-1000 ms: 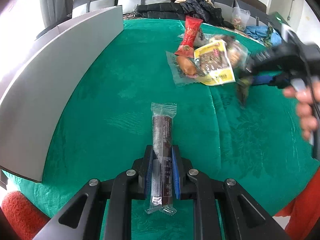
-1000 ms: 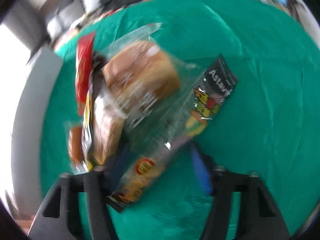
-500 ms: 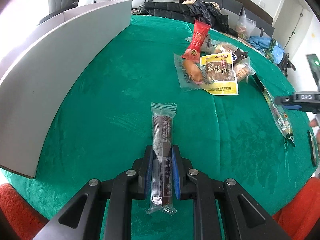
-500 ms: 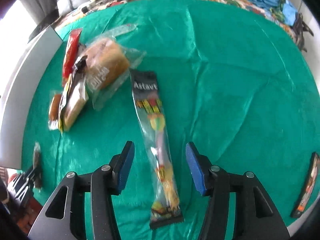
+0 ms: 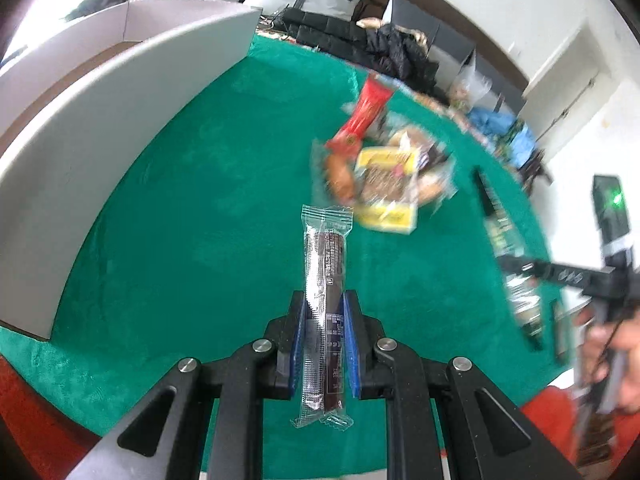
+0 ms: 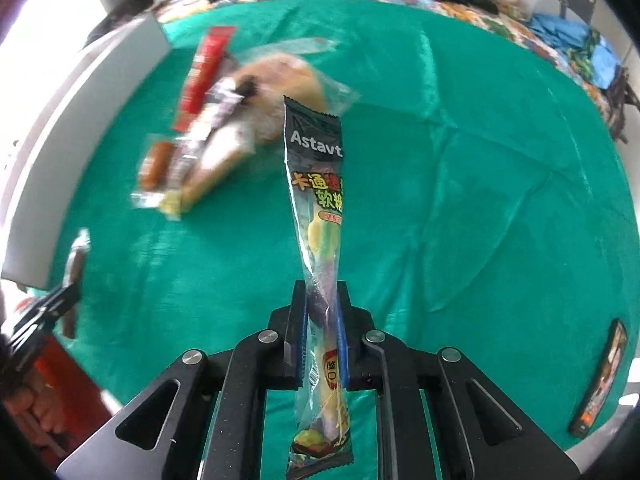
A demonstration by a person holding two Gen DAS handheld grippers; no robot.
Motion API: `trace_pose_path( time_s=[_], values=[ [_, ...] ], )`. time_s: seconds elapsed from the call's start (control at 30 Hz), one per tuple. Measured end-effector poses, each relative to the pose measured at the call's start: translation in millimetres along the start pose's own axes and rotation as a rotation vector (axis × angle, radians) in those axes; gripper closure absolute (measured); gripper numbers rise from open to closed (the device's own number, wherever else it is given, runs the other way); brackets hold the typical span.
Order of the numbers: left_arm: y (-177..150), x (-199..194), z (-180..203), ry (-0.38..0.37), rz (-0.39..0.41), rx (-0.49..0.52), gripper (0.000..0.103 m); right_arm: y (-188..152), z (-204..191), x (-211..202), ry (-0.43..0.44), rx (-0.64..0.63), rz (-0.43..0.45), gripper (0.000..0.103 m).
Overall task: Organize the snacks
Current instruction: 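Drop both held snack sticks into the white cardboard box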
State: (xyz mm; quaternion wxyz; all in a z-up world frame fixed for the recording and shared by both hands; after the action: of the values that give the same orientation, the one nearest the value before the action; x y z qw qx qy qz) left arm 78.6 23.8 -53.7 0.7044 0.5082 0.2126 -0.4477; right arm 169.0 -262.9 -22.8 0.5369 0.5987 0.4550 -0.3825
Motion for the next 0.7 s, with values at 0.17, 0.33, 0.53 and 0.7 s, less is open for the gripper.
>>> trace_pose_path(
  time_s=[0.17,0.33,0.53,0.7],
  values=[
    [57.2,-60.7,-30.3,0.013,0.115,-0.062,0.086,29.0,-93.0,-42.5,0.176,-0.067,0.079,0.091],
    [118.7,-127.4,-109.6,0.214,0.213,-0.094,0.086,81.1,-235.8,-91.0,0.396,-0.186,0.179,0.091],
    [138.1,-151.9,-199.3,0.502,0.189,-0.136,0.052,115.7,-376.6,-98.7,0.545,-0.268,0.224,0.043],
    [113.4,-166.2,-223.1,0.594,0.235,-0.132,0.005,109.3,-377.0,-98.2,0.536,-0.258,0.310,0.033]
  ],
)
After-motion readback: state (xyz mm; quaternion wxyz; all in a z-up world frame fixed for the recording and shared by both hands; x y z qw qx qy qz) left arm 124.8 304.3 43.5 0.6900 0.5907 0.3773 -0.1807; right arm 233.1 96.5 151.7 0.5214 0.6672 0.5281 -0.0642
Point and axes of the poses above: each gripper's, at about its wrist camera, not at the fingertips, and x roughly the way its jaws point, z to its right, y to its top, the point moved 5 cm from there along x, roughly the way its jaws point, and after that the axes turned 5 degrees about x, right-handed, at the moved point
